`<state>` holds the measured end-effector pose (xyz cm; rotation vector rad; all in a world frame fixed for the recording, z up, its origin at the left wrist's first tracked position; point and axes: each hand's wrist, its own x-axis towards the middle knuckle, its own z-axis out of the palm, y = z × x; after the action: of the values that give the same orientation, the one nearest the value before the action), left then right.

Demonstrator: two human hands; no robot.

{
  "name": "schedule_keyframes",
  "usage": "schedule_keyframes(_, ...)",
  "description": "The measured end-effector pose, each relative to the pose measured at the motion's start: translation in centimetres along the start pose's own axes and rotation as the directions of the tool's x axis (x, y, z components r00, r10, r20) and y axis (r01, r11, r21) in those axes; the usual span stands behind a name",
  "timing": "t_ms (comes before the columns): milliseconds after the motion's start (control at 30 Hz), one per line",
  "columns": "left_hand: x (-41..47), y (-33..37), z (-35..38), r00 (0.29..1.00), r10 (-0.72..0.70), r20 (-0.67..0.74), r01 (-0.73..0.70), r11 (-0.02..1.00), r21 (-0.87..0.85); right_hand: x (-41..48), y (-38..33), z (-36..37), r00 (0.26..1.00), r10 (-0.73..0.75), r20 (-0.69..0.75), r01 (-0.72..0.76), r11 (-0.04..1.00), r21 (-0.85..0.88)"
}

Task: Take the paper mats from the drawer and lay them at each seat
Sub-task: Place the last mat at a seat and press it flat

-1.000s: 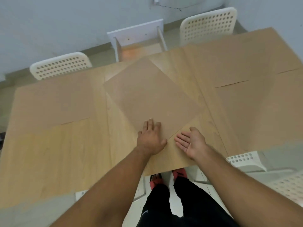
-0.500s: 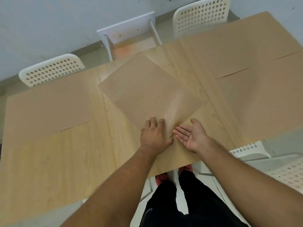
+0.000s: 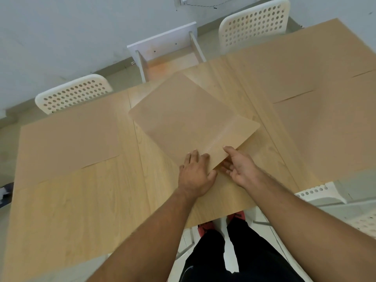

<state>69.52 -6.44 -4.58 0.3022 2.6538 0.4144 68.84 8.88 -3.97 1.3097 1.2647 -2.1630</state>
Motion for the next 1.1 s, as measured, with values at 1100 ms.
schedule_keyframes(1100, 1.6, -12.4, -14.2, 0.678, -0.678, -0.285, 0.394, 0.662, -0.637, -2.7, -6.6, 1.1, 0.944, -0.111, 0.31, 0.096, 0.993, 0.064)
